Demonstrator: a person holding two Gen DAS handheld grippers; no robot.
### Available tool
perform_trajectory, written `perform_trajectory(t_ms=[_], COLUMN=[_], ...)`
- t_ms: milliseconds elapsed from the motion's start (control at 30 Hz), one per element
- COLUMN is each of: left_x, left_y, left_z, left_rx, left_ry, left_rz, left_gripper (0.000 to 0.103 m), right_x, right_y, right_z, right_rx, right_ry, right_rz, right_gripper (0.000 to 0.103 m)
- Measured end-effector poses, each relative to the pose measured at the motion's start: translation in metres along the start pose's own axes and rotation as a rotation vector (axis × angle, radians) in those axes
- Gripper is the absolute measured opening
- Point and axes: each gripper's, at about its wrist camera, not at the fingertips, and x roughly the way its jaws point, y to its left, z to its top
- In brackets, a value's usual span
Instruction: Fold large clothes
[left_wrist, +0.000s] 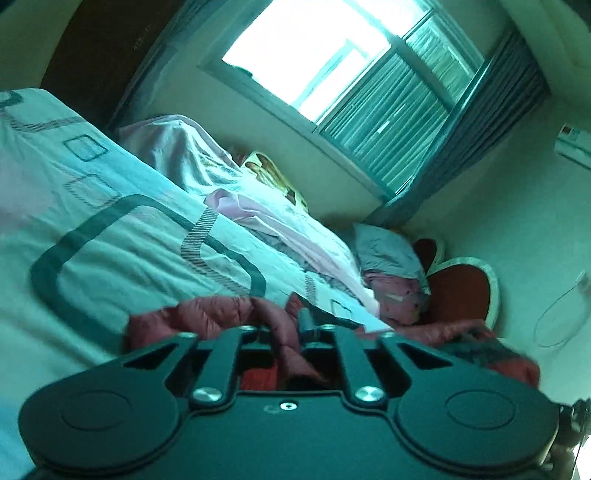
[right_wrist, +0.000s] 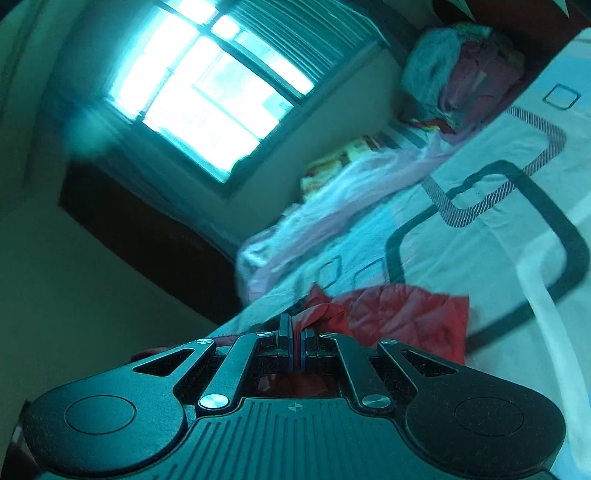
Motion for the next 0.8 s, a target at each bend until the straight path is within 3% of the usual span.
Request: perform_trajectory(t_ms=[33,67,100,133,167,200,367,533,567,600,633,667,700,733,800], left_x=[0.014,0.029,0.032,0.033,0.033,0.034,0.055,0.099,0.105,0.110,0.113,0.113,0.112,0.109,0.097], left_y=[0.006,0.015,0.023,0.030,0.035,0.041,0.058,0.056,0.053,0.049,0.044,0.039,0.034,0.029,0.022], left_z=[0.002,0.002,0.003,0.002,0.002,0.004,0.006,0.003,0.001,-0.001,-0.003,-0.006,-0.008,-0.009,-0.007], left_rx=[0.000,-0.033,-0.067,-0.080,-0.065,-0.063,0.043,0.156,0.187,0.218,0.247,0.276,0.310,0.333,0.356], left_ry=[0.007,0.014,0.002,-0.039,-0.068,-0.062,0.067,0.253,0.272,0.290,0.296,0.293,0.277,0.259,0.197], left_rz=[0.000,0.044,0.091,0.124,0.137,0.146,0.160,0.156,0.162,0.160,0.158,0.157,0.155,0.158,0.152], left_gripper=[0.042,0.078,0.095,0.102,0.102,0.102,0.095,0.078,0.072,0.066,0.052,0.029,0.018,0.009,0.005], right_x=[0.017,0.036,0.046,0.052,0.055,0.057,0.084,0.120,0.127,0.133,0.138,0.139,0.142,0.142,0.135], right_y=[-0.008,-0.015,-0.024,-0.032,-0.036,-0.039,-0.053,-0.059,-0.056,-0.053,-0.051,-0.047,-0.042,-0.035,-0.019], right_z=[0.006,0.012,0.015,0.014,0.012,0.011,0.003,-0.006,-0.010,-0.014,-0.017,-0.021,-0.025,-0.028,-0.031], right_rx=[0.026,0.044,0.083,0.118,0.096,0.063,-0.104,-0.246,-0.282,-0.311,-0.345,-0.383,-0.432,-0.489,-0.572], right_ry=[-0.007,-0.010,-0.018,-0.040,-0.090,-0.102,0.018,0.121,0.147,0.174,0.191,0.195,0.193,0.180,0.122], right_rz=[-0.023,-0.067,-0.118,-0.165,-0.209,-0.241,-0.313,-0.370,-0.394,-0.408,-0.418,-0.420,-0.419,-0.421,-0.409], right_gripper=[0.003,0.010,0.043,0.063,0.079,0.079,0.078,0.078,0.074,0.053,0.041,0.027,0.013,0.007,0.005])
